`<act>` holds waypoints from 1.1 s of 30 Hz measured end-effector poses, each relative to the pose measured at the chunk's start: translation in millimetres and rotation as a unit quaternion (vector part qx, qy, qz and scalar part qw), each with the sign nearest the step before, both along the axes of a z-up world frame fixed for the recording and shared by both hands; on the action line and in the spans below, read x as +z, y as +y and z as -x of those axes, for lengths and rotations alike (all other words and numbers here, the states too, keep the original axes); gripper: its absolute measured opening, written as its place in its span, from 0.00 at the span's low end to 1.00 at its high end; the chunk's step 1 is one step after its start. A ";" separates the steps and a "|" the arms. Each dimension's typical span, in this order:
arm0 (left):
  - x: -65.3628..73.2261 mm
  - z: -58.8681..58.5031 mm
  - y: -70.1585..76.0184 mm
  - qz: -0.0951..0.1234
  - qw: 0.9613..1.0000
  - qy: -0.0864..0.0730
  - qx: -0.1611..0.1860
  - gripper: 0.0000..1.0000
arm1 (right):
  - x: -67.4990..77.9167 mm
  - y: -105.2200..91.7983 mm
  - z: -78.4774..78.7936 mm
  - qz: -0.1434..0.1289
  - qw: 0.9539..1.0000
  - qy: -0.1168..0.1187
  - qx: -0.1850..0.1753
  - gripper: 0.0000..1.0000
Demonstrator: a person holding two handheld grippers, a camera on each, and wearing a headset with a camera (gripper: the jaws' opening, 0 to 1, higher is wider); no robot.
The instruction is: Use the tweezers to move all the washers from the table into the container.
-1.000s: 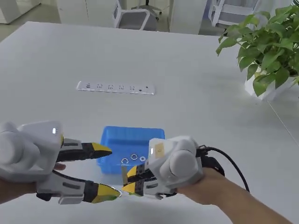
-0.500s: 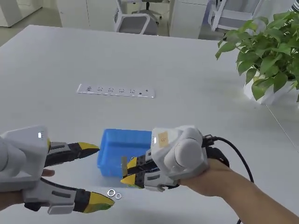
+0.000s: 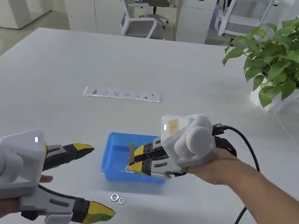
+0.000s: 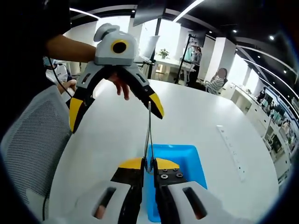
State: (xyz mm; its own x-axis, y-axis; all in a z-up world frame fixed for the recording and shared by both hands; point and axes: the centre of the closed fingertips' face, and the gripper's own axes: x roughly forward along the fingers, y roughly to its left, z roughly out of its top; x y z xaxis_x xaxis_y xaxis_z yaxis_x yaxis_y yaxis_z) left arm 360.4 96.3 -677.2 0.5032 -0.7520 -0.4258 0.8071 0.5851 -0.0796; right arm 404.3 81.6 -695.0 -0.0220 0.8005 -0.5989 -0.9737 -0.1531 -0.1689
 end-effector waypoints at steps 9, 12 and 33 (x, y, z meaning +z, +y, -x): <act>3.9 0.0 4.8 0.005 1.000 0.000 0.014 0.99 | -4.4 3.0 -16.9 -0.002 1.000 -0.003 0.003 0.08; 2.8 0.7 5.5 0.004 1.000 0.003 0.016 0.99 | -6.3 4.2 -21.4 -0.005 1.000 -0.002 0.004 0.08; 0.6 -6.9 12.9 0.006 0.999 0.000 0.031 0.99 | -35.9 9.5 -47.8 0.004 1.000 0.006 0.008 0.08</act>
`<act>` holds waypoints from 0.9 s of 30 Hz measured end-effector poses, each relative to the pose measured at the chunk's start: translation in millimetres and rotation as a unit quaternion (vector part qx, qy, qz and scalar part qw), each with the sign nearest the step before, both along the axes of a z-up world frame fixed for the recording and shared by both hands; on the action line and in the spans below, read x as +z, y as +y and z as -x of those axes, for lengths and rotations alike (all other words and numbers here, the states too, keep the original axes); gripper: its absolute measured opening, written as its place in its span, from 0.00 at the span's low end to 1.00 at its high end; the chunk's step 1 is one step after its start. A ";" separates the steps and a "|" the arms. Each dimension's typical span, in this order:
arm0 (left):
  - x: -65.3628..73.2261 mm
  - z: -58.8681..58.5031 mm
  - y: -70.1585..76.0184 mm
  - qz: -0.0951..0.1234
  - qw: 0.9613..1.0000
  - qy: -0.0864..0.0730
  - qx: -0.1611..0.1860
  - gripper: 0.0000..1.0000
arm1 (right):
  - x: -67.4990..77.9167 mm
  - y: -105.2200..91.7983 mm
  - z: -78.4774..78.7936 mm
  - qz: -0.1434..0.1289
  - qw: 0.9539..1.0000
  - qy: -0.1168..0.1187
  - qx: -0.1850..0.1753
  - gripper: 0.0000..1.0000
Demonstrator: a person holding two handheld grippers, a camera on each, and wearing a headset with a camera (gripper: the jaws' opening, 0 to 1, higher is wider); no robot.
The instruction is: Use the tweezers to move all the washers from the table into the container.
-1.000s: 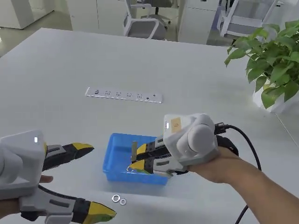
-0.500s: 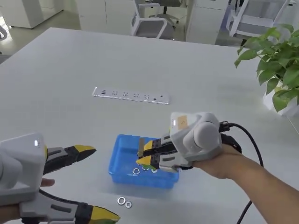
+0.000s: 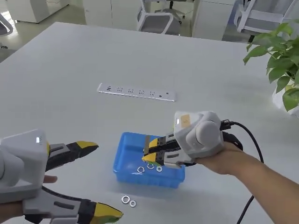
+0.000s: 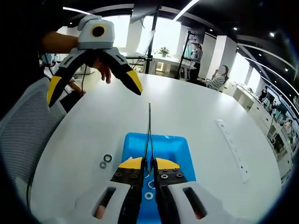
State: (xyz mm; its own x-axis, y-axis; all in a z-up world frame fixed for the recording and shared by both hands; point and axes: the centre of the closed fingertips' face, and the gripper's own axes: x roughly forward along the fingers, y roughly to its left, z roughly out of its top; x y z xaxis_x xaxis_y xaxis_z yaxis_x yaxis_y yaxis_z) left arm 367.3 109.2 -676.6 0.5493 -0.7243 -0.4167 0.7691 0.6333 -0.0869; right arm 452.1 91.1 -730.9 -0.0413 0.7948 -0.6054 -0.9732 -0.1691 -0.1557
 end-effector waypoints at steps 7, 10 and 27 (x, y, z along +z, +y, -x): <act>-0.4 -2.3 2.1 0.002 1.000 0.001 0.003 0.99 | -8.5 3.8 -7.1 -0.001 1.000 0.004 -0.002 0.08; -1.4 -2.8 2.4 0.002 1.000 0.003 0.003 0.99 | -12.8 4.4 -9.1 0.000 1.000 0.007 -0.003 0.08; -5.0 -14.0 3.3 0.003 1.000 0.005 0.001 0.99 | -34.6 8.4 -16.8 0.010 1.000 0.023 -0.006 0.08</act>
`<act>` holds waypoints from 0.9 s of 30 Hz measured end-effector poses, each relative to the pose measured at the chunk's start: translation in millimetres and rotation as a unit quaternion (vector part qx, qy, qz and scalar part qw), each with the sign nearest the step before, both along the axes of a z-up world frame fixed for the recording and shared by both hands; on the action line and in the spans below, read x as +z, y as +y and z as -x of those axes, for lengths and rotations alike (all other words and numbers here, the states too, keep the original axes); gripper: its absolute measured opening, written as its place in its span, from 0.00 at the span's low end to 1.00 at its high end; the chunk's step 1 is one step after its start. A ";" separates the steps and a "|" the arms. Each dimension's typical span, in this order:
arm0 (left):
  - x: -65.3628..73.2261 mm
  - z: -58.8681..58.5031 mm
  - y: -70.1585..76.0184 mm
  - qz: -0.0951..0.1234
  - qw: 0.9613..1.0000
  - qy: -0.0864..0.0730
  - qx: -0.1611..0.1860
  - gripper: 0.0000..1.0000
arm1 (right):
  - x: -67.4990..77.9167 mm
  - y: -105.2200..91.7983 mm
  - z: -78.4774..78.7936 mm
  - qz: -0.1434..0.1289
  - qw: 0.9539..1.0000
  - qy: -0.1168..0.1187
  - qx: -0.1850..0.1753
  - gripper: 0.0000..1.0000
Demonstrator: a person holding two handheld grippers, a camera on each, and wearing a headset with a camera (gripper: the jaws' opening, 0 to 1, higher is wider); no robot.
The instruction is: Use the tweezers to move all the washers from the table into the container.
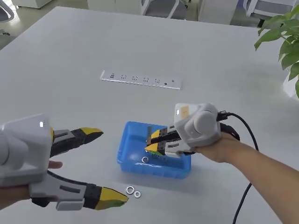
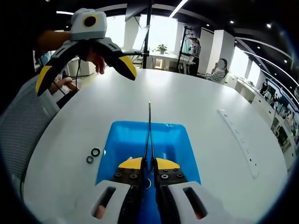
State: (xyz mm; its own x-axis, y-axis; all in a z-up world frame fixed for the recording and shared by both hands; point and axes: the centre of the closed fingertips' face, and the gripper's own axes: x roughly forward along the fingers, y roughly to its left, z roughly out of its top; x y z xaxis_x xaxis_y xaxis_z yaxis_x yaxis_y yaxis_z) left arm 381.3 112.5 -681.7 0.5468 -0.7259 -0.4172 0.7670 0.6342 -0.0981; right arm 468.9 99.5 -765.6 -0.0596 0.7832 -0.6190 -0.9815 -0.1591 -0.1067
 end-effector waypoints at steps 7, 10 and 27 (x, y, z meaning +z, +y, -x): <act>-2.4 -10.7 -1.9 -0.009 1.000 0.002 -0.008 0.95 | -4.2 0.5 0.5 -0.001 1.000 0.007 0.000 0.08; -0.8 -16.7 -4.6 -0.006 1.000 0.000 -0.013 0.91 | -3.9 0.7 0.1 -0.003 1.000 0.009 -0.001 0.08; -3.7 -54.2 -20.8 -0.041 0.996 -0.021 -0.071 0.56 | -5.0 -1.0 0.0 -0.001 1.000 0.007 0.001 0.08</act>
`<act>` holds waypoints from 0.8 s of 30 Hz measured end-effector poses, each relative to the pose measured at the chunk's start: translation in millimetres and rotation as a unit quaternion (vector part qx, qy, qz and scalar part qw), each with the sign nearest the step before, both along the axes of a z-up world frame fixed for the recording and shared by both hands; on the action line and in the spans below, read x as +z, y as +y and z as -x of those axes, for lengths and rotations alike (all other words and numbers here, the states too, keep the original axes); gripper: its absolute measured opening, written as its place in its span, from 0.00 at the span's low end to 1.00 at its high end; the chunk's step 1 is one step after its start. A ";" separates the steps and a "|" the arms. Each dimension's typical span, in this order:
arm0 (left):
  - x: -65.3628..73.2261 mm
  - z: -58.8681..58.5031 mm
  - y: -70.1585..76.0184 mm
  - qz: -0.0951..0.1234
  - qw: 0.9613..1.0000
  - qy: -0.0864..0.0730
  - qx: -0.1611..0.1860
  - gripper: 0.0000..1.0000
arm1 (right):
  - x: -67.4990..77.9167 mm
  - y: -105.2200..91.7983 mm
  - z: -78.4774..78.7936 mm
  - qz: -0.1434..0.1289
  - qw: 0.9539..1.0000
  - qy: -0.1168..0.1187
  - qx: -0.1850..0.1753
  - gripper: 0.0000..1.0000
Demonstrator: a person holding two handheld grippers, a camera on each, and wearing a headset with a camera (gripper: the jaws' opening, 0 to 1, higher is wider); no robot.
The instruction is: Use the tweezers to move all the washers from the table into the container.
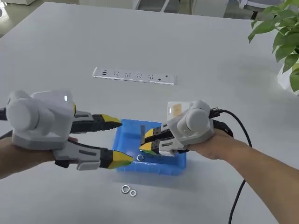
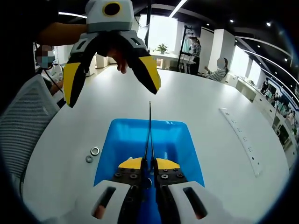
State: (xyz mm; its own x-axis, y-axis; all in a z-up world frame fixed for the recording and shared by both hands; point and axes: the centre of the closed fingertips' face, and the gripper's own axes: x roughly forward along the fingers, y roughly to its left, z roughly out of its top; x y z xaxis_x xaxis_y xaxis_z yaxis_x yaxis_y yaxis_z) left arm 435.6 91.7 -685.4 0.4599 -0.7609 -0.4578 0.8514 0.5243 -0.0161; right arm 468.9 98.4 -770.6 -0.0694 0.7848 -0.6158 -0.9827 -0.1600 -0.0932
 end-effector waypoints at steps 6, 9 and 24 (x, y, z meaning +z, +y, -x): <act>-2.9 -9.3 -5.8 -0.004 1.000 -0.002 -0.015 0.48 | 0.3 0.4 0.4 0.000 1.000 -0.001 0.002 0.08; -6.1 -14.2 -8.8 -0.009 1.000 -0.007 -0.021 0.41 | 0.3 0.4 0.2 -0.001 1.000 0.000 0.002 0.08; -12.9 -28.1 -18.5 -0.025 0.998 -0.029 -0.046 0.16 | 0.5 0.6 1.6 -0.001 1.000 -0.006 0.011 0.09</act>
